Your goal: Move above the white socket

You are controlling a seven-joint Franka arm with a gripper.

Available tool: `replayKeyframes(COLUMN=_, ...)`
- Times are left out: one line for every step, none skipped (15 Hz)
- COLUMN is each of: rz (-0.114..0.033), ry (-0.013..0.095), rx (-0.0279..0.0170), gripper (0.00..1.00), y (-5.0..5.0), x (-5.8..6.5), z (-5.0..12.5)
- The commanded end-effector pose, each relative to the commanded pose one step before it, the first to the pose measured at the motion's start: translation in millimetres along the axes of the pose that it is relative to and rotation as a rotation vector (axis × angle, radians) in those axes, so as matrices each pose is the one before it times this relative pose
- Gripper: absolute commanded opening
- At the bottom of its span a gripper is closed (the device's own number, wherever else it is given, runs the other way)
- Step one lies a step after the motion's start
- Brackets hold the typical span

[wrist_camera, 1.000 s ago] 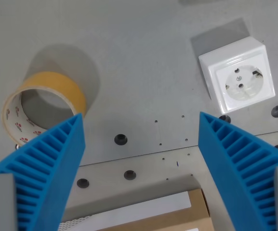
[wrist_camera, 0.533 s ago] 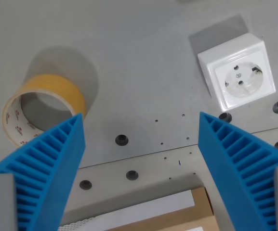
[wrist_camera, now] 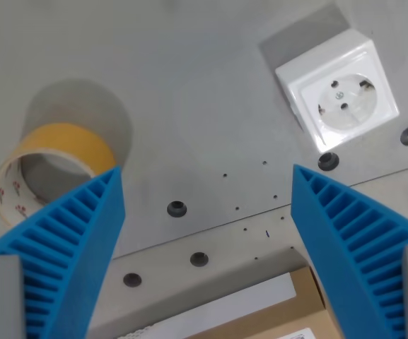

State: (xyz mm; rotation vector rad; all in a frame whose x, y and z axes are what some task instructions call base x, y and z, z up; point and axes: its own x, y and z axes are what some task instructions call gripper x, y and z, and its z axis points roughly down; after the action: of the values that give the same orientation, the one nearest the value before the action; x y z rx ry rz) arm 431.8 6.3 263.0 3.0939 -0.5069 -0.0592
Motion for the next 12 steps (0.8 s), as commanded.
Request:
replayKeyframes(rz=0.2706, ry=0.0963, rx=0.01472, gripper=1.0, y=8.68, x=-4.88, z=9.9)
replayKeyframes(rz=0.0333, ry=0.0033, rx=0.00093, gripper=1.0, y=2.57, x=0.09, z=2.67)
replayKeyframes(rz=0.0333, ry=-0.0004, rx=-0.00054, gripper=1.0, y=2.68, x=0.2, z=2.68)
replayKeyframes(rz=0.0333, ry=0.0013, rx=0.00019, gripper=1.0, y=2.78, x=0.4, z=2.66)
replayKeyframes(rz=0.0333, ry=-0.0016, rx=-0.00076, gripper=1.0, y=2.85, x=0.62, z=2.66)
replayKeyframes(rz=0.0333, ry=-0.0005, rx=-0.00031, gripper=1.0, y=2.87, x=0.84, z=2.67)
replayKeyframes(rz=0.0333, ry=-0.0026, rx=-0.0015, gripper=1.0, y=2.87, x=1.03, z=2.73)
replayKeyframes(rz=0.0333, ry=0.0013, rx=0.0001, gripper=1.0, y=2.85, x=1.22, z=2.79)
replayKeyframes(rz=0.0333, ry=-0.0016, rx=-0.00068, gripper=1.0, y=2.31, x=1.26, z=2.36)
replayKeyframes(rz=0.0333, ry=-0.0012, rx=-0.00115, gripper=1.0, y=2.3, x=1.38, z=2.54)
replayKeyframes(rz=0.0333, ry=-0.0006, rx=-0.00057, gripper=1.0, y=2.29, x=1.53, z=2.7)
replayKeyframes(rz=0.0333, ry=-0.0024, rx=-0.00199, gripper=1.0, y=2.32, x=1.66, z=2.87)
